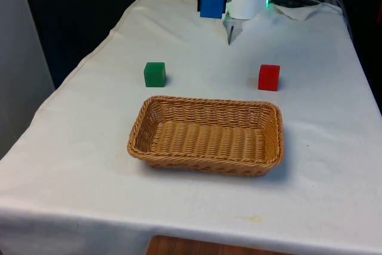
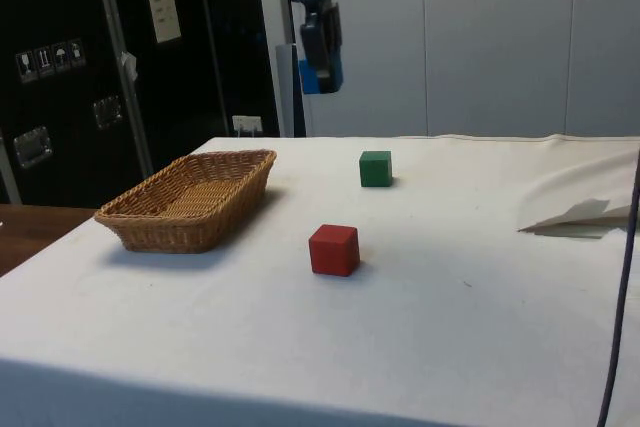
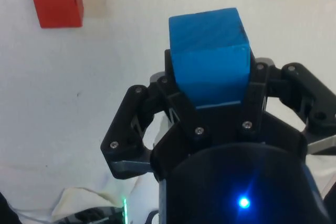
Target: Pick up the blue cube and place it into the basket.
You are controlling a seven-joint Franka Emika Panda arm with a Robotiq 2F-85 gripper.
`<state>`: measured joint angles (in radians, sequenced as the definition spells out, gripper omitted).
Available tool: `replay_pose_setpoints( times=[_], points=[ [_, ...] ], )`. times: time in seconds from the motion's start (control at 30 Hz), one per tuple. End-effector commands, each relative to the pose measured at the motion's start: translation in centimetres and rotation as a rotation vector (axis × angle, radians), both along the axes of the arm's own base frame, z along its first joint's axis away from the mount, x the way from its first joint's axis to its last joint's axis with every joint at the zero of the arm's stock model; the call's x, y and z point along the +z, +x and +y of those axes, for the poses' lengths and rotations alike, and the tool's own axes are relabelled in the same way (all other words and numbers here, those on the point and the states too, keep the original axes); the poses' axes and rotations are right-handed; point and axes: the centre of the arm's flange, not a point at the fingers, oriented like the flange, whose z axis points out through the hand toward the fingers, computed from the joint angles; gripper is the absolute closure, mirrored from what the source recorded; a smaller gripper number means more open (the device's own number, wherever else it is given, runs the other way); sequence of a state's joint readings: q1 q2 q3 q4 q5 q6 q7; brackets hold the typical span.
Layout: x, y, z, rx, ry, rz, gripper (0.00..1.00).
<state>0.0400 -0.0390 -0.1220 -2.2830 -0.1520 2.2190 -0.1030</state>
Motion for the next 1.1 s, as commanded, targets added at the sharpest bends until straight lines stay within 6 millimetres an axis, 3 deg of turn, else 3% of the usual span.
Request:
replay_pose_setpoints(
  times=[0.0, 0.07, 0.3, 1.07],
  points=[
    [0.0, 0.6, 0.3, -0.003, 0.002, 0.002, 0.99],
    [0.0, 0.7, 0.2, 0.000, -0.002, -0.002, 0.99],
    [-0.1, 4.0, 1.0, 0.004, -0.011, -0.012, 0.99],
    [-0.4, 11.4, 2.3, 0.022, -0.029, -0.053, 0.99]
  ],
)
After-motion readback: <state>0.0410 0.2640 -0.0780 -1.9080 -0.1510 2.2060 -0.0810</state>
